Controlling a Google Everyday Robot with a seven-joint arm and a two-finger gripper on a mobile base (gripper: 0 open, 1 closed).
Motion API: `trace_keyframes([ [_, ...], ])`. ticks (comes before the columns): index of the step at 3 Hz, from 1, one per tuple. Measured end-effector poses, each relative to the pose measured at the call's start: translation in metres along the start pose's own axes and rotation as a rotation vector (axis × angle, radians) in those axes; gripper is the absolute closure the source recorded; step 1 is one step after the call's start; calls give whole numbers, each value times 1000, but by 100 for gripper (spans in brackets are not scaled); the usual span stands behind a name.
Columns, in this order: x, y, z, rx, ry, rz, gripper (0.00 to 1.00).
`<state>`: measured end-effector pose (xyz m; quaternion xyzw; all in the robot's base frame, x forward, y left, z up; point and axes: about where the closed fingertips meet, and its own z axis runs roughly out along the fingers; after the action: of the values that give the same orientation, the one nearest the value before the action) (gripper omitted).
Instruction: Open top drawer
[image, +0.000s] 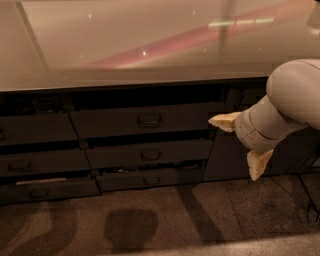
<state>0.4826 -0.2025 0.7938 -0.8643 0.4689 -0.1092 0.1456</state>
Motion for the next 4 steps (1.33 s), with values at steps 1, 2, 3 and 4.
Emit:
trace_keyframes([
  [1,3,1,1,1,-8,19,0],
  [2,23,14,1,47,40,156,0],
  [3,39,13,1,119,83,333,0],
  [4,39,10,1,128,80,377,0],
])
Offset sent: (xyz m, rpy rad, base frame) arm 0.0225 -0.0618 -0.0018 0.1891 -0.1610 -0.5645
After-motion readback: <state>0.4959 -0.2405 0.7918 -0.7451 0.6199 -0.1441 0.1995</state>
